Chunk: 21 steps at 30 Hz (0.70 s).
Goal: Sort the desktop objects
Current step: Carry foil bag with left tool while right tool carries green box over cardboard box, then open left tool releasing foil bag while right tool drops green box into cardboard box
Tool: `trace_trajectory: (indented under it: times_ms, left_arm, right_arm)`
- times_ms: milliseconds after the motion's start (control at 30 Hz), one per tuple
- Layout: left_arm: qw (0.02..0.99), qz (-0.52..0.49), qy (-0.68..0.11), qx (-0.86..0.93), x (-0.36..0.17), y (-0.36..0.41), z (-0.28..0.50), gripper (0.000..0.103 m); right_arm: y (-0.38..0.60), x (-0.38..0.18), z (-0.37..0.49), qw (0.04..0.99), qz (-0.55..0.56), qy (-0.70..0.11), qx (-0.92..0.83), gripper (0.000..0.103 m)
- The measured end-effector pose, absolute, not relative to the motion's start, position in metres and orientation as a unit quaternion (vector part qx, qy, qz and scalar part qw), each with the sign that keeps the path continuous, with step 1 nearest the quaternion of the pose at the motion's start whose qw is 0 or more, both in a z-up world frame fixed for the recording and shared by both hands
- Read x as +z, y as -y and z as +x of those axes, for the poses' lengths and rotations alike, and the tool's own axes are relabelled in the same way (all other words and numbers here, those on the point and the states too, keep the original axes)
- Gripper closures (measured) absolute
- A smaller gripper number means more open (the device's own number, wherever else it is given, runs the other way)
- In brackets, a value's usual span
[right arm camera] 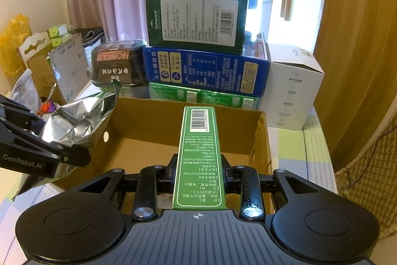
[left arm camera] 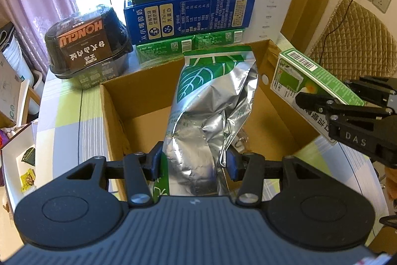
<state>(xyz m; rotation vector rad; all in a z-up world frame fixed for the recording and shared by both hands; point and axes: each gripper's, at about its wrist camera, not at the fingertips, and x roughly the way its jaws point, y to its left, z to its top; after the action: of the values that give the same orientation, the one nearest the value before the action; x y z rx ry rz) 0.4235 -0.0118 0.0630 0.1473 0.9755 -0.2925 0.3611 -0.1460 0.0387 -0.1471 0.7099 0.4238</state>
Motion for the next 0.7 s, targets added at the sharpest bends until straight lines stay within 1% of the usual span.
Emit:
trace_trajectory:
  times_ms: [433,467,567,700]
  left_arm:
    - [0.867,0.041,-0.479,-0.131,0.030,0.006,0.462,0.059]
    - [0.866,0.040,-0.480,-0.131,0.027,0.006,0.464,0.058]
    - [0.872,0.034,-0.473,-0.123,0.021,0.005,0.469,0.050]
    - [0.877,0.026,-0.464,-0.120,0.021,-0.002,0.468,0.050]
  right_arm:
    - [0.142,0.015,0.401,0.910,-0.056,-0.359,0.199,0.075]
    - [0.142,0.013,0.403,0.910,-0.055,-0.361,0.199,0.075]
    - [0.141,0.006,0.407,0.908,-0.052,-0.365,0.200,0.075]
    - [0.140,-0.001,0.409,0.906,-0.054,-0.368,0.201,0.075]
